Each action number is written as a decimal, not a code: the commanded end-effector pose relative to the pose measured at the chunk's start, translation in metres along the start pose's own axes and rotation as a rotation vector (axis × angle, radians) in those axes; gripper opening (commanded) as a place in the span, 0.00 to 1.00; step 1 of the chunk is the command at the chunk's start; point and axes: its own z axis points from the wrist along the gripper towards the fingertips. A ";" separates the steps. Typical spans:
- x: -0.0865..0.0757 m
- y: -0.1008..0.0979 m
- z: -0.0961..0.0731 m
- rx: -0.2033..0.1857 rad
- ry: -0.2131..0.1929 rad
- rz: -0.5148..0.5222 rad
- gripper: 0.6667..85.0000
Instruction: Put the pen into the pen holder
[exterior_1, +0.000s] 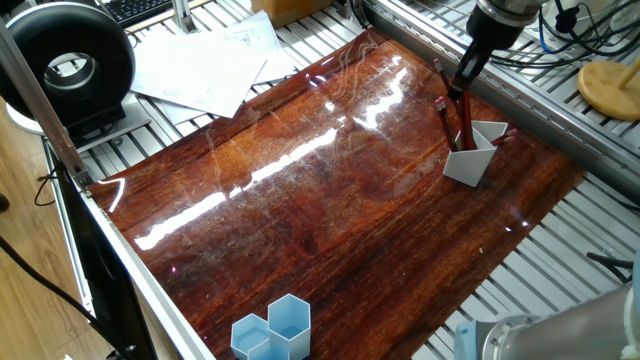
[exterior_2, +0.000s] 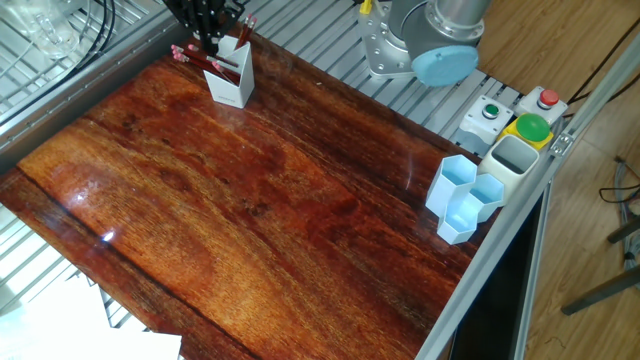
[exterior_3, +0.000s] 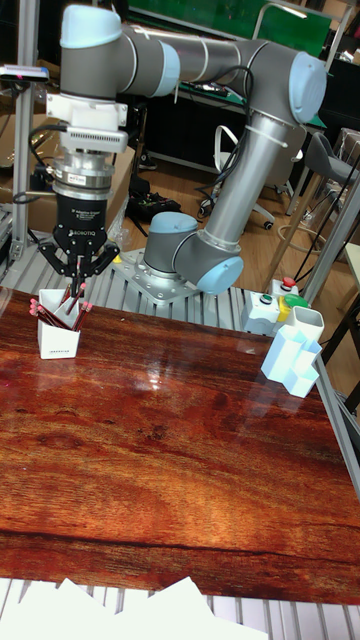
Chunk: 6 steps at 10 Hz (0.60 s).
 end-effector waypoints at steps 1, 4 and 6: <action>-0.004 0.001 0.008 -0.008 -0.047 0.006 0.00; -0.001 0.002 0.017 -0.010 -0.064 0.006 0.00; 0.001 0.001 0.021 -0.008 -0.066 0.006 0.00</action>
